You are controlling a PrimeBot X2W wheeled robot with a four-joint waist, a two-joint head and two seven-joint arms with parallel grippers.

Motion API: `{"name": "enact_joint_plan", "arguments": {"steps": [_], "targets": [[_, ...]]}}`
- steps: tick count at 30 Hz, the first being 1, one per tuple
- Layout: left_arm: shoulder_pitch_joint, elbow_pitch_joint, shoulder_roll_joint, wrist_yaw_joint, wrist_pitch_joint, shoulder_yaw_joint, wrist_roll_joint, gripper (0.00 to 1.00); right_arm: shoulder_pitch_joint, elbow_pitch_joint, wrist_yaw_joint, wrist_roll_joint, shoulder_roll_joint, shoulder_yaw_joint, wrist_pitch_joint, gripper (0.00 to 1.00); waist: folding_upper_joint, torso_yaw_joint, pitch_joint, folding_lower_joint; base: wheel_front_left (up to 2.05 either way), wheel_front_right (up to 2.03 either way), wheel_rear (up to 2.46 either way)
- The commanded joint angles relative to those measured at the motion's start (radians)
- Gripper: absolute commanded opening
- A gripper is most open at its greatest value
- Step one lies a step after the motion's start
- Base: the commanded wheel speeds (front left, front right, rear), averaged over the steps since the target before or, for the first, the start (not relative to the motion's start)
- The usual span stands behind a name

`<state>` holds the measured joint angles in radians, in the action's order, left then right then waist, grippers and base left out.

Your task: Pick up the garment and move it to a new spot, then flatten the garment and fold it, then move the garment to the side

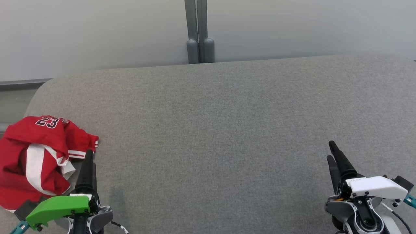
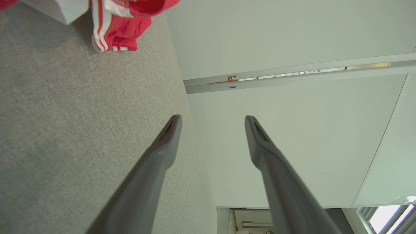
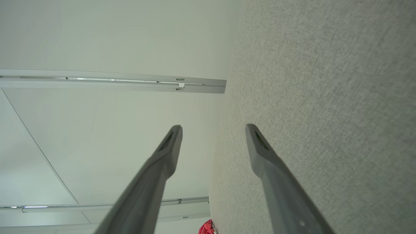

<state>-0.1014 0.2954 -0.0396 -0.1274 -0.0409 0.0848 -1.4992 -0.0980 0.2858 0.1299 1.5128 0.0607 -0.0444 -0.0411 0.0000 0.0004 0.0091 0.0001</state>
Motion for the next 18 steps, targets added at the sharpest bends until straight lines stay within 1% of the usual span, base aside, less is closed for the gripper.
{"name": "enact_joint_plan", "arguments": {"steps": [1, 8, 18], "targets": [[-0.030, -0.011, -0.006, -0.002, 0.012, -0.001, 0.038, 1.00, -0.037, -0.011, 0.000, -0.034, 0.011, 0.005, 0.013, 1.00, 0.0000, 0.000, 0.001, 0.0000, 0.00, 0.00, 0.00], [-0.036, -0.005, -0.006, -0.002, 0.041, 0.000, 0.164, 1.00, -0.049, -0.011, 0.000, -0.152, 0.010, 0.013, 0.042, 1.00, 0.0000, 0.000, 0.003, 0.0000, 0.00, 0.00, 0.00], [-0.041, -0.003, -0.007, -0.002, 0.080, -0.005, 0.359, 1.00, -0.058, -0.014, 0.001, -0.357, 0.002, 0.014, 0.080, 1.00, 0.0000, -0.002, 0.004, 0.0000, 0.00, 0.00, 0.00]]}}
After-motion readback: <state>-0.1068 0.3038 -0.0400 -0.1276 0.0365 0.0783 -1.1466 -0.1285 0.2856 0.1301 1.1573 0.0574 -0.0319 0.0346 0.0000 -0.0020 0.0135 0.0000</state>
